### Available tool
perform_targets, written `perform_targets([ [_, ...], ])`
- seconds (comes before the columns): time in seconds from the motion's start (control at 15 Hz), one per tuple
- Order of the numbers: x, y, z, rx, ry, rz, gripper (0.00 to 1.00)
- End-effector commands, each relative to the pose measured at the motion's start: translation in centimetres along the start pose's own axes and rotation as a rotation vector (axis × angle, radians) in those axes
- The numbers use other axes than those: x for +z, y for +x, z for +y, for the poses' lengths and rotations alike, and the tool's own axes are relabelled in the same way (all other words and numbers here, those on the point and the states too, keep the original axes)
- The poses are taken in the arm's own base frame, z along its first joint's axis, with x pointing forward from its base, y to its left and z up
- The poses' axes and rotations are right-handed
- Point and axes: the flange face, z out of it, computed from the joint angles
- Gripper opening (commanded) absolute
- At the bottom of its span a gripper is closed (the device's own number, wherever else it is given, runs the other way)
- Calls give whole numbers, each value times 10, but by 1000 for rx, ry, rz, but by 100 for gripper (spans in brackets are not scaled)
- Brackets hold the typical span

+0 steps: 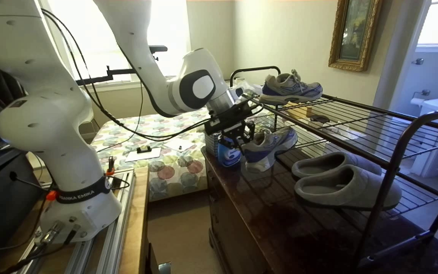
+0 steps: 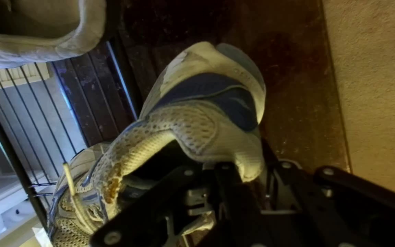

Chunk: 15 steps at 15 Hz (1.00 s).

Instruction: Get the sneaker that's on the second shelf and place it on the top shelf

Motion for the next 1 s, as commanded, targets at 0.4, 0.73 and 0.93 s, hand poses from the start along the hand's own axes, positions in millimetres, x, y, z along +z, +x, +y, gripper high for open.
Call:
perform_targets([
  [0.4, -52, -30, 0, 222, 110, -151, 5],
  [0.73, -101, -56, 6, 341, 138, -267, 5],
  [0.93, -139, -72, -4, 425, 93, -289, 5],
])
